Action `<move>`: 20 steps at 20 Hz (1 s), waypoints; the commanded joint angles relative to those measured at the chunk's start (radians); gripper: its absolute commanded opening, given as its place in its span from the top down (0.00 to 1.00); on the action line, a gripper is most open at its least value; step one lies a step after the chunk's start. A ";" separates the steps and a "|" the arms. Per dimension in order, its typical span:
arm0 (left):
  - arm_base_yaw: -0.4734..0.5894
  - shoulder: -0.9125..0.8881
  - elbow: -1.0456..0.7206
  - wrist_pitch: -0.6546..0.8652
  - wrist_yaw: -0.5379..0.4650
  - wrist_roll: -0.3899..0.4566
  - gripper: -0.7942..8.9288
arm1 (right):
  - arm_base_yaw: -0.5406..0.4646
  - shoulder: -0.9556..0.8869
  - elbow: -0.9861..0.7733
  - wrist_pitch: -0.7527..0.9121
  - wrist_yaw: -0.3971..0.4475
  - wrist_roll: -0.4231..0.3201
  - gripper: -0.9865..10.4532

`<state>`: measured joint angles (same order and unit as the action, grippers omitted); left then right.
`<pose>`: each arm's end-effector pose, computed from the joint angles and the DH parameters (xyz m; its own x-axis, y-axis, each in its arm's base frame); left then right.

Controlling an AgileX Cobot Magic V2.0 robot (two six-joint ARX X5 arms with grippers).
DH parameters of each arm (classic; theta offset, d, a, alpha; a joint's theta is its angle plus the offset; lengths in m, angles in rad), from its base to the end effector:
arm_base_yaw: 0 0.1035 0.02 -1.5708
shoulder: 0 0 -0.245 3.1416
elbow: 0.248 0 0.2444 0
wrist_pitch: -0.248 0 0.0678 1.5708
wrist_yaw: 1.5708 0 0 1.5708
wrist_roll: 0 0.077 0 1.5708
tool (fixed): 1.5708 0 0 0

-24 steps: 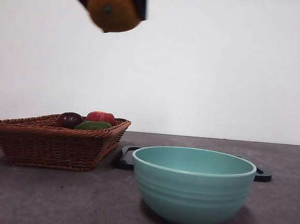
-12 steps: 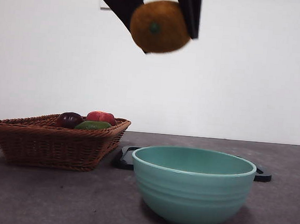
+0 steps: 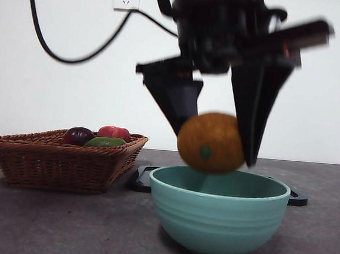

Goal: Pick up the wifruite, put it on the bowl, pick up the plate, put it on desk

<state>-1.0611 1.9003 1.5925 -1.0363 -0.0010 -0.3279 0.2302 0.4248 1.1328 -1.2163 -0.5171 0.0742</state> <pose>0.1834 -0.3280 0.1796 0.1105 -0.1957 -0.9744 0.6732 0.7360 -0.0715 0.0453 0.0497 0.3385 0.6265 0.6546 -0.4231 -0.5820 0.7540 0.3047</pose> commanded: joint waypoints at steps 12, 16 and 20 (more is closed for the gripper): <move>-0.009 0.143 0.024 0.080 -0.007 0.017 0.73 | 0.005 0.002 0.016 0.006 0.002 -0.007 0.40; -0.004 0.148 0.024 0.082 -0.007 0.021 0.73 | 0.005 0.002 0.016 0.006 0.002 -0.007 0.40; -0.002 0.148 0.024 0.069 -0.007 0.021 0.73 | 0.005 0.002 0.016 0.006 0.002 -0.007 0.40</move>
<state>-1.0542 2.0232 1.5929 -0.9691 -0.0036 -0.3199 0.2302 0.4248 1.1328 -1.2163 -0.5171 0.0742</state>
